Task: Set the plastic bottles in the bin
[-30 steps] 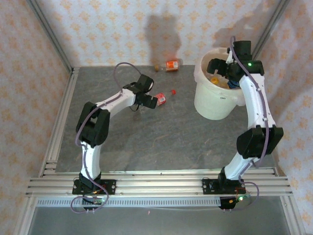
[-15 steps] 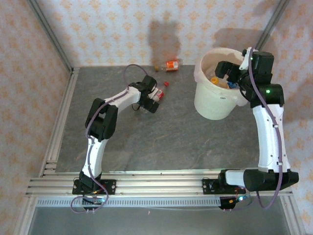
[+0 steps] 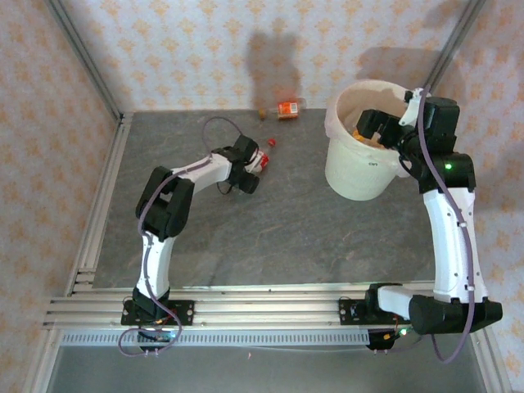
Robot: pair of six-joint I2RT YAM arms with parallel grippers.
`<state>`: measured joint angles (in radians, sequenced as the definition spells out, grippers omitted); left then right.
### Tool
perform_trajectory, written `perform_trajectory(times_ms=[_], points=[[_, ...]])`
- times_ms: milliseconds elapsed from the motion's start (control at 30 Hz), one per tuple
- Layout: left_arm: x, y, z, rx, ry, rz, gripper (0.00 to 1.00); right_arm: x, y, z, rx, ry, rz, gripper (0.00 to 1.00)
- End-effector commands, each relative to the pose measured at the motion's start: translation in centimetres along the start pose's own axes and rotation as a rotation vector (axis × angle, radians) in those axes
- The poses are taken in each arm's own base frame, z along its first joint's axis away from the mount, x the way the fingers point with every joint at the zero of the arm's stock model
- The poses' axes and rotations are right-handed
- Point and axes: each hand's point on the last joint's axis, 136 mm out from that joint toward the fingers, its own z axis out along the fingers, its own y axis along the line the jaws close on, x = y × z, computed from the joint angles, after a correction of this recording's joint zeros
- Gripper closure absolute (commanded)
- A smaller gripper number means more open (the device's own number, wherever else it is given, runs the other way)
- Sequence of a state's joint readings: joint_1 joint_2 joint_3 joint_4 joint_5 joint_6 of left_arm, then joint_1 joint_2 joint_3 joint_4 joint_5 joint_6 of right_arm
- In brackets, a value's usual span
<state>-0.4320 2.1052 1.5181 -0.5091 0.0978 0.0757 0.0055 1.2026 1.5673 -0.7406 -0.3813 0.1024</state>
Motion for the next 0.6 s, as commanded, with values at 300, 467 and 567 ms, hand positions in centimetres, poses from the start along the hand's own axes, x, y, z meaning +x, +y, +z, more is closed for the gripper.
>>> perform_trajectory(times_ms=[300, 467, 567], points=[[-5.3, -3.8, -14.1, 0.264, -0.393, -0.144, 0.58, 0.9, 5.0, 0.8, -0.222, 0.004, 0.008, 0.01], [-6.6, -8.3, -20.6, 0.428, -0.516, -0.093, 0.58, 1.2, 7.3, 0.7, -0.309, 0.013, 0.023, 0.01], [-7.2, -10.9, -24.0, 0.535, -0.573, -0.068, 0.59, 1.3, 8.4, 1.0, -0.360, 0.034, 0.047, 0.01]])
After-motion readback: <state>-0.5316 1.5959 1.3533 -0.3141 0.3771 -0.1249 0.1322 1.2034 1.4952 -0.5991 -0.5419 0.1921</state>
